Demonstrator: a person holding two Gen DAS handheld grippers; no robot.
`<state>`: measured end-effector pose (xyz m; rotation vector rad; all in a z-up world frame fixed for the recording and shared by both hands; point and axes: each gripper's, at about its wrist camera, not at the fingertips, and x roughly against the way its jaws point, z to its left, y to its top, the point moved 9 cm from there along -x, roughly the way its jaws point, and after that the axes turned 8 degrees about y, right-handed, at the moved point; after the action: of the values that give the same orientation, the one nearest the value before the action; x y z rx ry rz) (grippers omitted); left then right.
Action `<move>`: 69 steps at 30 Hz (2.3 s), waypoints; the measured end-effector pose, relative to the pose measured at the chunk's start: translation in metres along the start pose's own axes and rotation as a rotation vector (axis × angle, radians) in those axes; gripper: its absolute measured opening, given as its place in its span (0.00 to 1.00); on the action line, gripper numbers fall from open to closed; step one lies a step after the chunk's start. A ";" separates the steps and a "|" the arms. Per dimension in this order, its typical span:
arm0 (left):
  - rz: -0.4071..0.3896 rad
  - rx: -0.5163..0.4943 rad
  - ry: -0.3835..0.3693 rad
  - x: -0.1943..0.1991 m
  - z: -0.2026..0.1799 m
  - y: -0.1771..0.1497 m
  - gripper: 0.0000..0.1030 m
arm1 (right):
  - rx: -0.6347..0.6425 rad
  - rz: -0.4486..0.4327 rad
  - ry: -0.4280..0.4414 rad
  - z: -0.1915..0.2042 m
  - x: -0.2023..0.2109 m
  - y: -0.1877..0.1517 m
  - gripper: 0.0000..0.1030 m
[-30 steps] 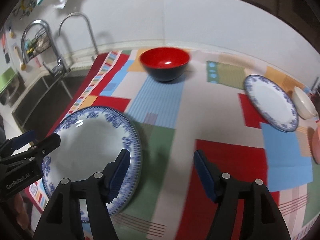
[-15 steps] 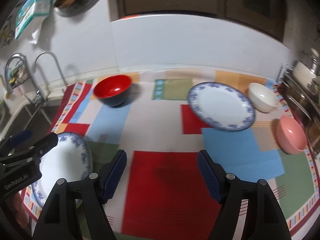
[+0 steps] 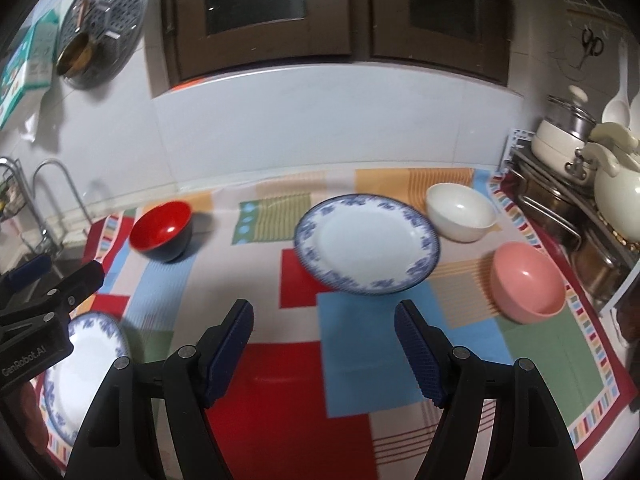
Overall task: Organize plates and bowls
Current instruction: 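Withdraw both grippers up and away from the stacked plates, then move both grippers to the rim of the smaller blue-floral plate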
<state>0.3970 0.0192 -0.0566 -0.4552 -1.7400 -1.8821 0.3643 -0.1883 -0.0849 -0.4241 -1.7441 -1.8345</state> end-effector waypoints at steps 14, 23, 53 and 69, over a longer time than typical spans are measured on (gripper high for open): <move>0.001 -0.052 -0.022 -0.048 -0.056 0.037 0.93 | -0.029 -0.041 -0.085 -0.063 -0.030 0.037 0.72; 0.038 -0.107 -0.044 -0.095 -0.095 0.046 0.92 | -0.109 -0.027 -0.124 -0.106 -0.069 0.044 0.72; 0.213 -0.159 -0.085 -0.237 -0.157 0.026 0.80 | -0.215 0.092 -0.184 -0.176 -0.186 0.033 0.71; 0.262 -0.182 -0.127 -0.260 -0.176 0.017 0.60 | -0.226 0.135 -0.180 -0.183 -0.210 0.028 0.57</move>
<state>0.6340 -0.1149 -0.2126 -0.8468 -1.5060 -1.8602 0.5746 -0.3300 -0.2037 -0.7993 -1.5820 -1.9525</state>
